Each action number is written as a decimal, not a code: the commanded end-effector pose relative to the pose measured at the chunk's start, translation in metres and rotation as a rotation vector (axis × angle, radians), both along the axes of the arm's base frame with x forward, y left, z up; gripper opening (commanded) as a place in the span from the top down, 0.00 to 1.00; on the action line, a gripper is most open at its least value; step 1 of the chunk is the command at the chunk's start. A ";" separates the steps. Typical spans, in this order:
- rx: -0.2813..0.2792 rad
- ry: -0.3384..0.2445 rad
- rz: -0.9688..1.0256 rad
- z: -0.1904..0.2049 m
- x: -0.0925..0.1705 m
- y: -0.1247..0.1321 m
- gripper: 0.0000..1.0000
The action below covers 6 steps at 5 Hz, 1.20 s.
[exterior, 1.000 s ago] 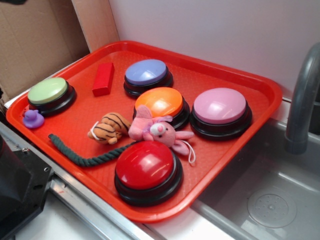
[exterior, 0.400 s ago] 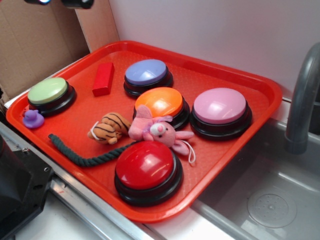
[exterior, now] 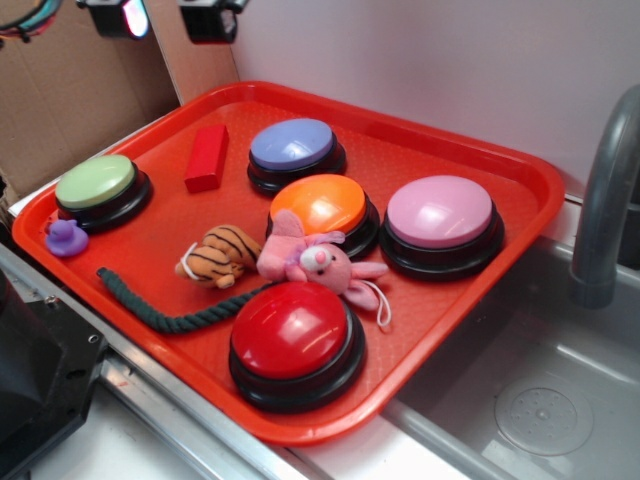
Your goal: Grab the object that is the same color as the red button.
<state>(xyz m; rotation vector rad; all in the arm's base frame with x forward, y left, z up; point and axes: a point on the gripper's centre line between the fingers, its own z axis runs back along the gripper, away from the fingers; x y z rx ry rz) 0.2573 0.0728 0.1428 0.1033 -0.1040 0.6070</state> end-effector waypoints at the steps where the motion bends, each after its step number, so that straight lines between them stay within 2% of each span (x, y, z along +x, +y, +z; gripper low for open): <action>1: 0.063 -0.055 0.274 -0.025 0.020 0.052 0.00; 2: 0.087 -0.066 0.336 -0.042 0.021 0.069 0.00; 3: 0.016 -0.056 0.297 -0.067 0.025 0.080 0.00; 4: 0.045 -0.041 0.273 -0.082 0.024 0.082 0.00; 6: 0.004 -0.030 0.274 -0.107 0.021 0.074 0.00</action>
